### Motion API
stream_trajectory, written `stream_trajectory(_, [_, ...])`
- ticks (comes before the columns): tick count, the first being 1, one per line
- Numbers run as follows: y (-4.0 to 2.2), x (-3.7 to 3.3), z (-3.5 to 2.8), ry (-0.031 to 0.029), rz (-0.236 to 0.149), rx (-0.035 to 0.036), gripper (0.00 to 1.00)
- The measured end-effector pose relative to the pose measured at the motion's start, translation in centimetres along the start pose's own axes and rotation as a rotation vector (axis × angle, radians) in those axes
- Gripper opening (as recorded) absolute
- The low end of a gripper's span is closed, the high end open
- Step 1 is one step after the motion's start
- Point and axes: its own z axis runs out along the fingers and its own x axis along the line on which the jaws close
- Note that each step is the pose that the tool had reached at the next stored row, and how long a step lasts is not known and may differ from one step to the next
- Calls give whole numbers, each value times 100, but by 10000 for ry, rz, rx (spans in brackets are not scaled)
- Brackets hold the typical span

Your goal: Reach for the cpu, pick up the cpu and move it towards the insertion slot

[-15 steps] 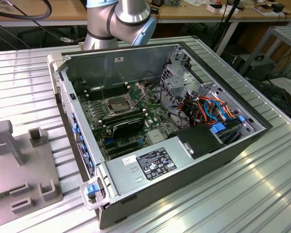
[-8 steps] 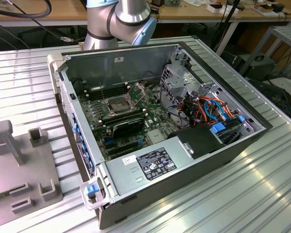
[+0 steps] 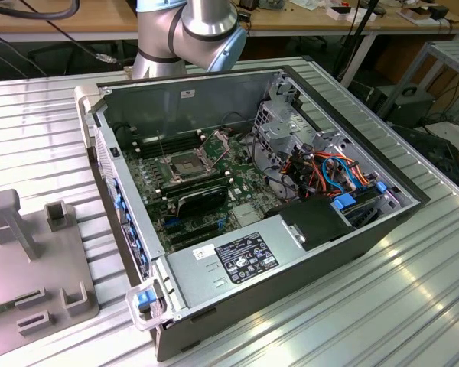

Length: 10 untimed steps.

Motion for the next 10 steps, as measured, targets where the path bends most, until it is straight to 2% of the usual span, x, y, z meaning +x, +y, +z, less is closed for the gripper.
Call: stream_trajectory(10, [1, -1, -214, -1, 0, -1, 55])
